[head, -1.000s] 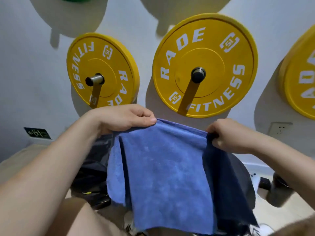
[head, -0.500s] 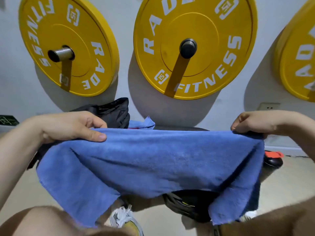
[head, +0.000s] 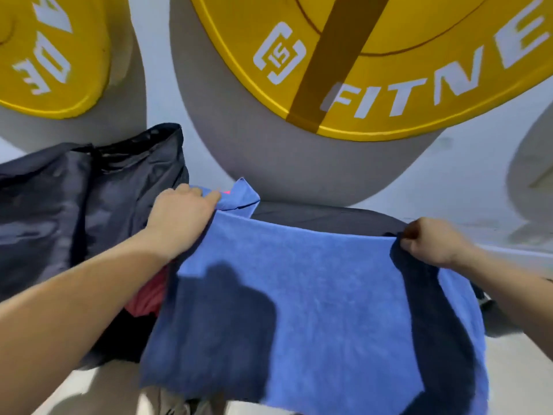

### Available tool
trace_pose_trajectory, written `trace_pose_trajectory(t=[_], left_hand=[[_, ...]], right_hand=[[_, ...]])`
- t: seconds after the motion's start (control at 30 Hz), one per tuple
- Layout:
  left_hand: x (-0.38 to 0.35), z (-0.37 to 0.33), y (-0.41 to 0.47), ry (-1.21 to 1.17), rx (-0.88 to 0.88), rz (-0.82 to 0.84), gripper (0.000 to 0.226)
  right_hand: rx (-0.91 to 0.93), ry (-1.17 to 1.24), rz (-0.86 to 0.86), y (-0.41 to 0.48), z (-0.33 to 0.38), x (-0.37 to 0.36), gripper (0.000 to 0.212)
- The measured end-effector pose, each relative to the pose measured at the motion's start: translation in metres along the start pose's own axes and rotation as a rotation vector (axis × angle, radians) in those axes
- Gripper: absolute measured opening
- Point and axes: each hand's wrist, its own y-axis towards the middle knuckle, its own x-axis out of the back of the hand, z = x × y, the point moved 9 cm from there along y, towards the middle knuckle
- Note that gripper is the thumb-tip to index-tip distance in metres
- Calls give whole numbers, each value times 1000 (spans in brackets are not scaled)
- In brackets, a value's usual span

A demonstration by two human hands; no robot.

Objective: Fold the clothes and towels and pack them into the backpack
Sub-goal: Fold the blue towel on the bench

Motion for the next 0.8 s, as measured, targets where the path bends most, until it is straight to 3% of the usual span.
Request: trace_pose_trajectory(t=[0.1,0.23,0.37,0.5,0.57,0.63,0.73,0.8], left_hand=[[-29,0,30,65,6,-39,26],[-49,-2,59,170,42,47,7],[-62,-1,69,216,133,164,15],[-77,-13,70,22,84,179,28],[-91,-30,62,-294,26,251,28],[-103,-40,54,-413,23,369,35],[-106,-27,43,-174,50,469,48],[-112,-20,34,114,-62,424,51]], right_hand=[[-34,29,-68,27,-4,-9,17],[-12,43,-199,43,-6,-4,14],[-24,48,-245,50,-8,-7,15],[19,30,-325,43,8,-10,35],[182,26,-346,34,42,-15,42],[363,18,-299,22,87,-27,47],[489,-42,-123,9,142,-62,63],[516,-77,-33,2,165,-86,69]])
